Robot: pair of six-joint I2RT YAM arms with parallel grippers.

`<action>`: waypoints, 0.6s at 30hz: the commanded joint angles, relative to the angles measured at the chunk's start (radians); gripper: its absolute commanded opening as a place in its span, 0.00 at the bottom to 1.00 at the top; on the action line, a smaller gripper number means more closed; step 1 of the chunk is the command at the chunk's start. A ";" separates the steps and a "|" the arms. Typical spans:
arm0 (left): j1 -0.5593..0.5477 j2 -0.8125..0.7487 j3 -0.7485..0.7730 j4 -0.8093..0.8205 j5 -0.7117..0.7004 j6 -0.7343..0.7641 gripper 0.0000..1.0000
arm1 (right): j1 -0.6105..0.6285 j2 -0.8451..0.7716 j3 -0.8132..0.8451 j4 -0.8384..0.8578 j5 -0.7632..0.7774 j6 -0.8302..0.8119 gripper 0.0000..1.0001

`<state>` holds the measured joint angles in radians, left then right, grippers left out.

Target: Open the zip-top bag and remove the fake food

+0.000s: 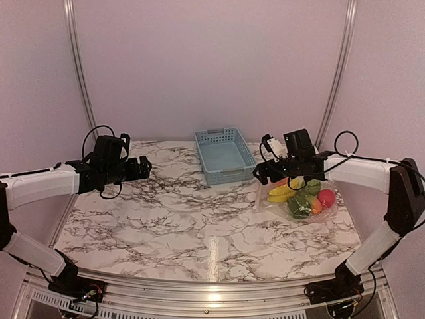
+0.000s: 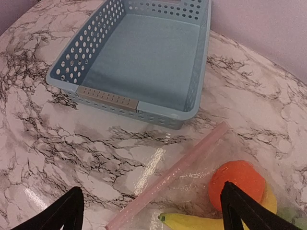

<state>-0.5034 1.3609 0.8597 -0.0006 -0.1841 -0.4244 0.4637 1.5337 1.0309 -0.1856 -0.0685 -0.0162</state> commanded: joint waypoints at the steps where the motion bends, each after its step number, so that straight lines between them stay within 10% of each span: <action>1: -0.004 0.020 0.029 0.002 -0.008 0.010 0.99 | 0.023 0.080 0.107 -0.093 0.032 -0.016 0.94; 18: -0.004 0.024 0.032 -0.042 -0.028 0.006 0.99 | 0.046 0.374 0.296 -0.227 0.048 0.010 0.84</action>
<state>-0.5034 1.3754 0.8665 -0.0059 -0.1928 -0.4232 0.4976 1.8744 1.2854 -0.3614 -0.0227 -0.0189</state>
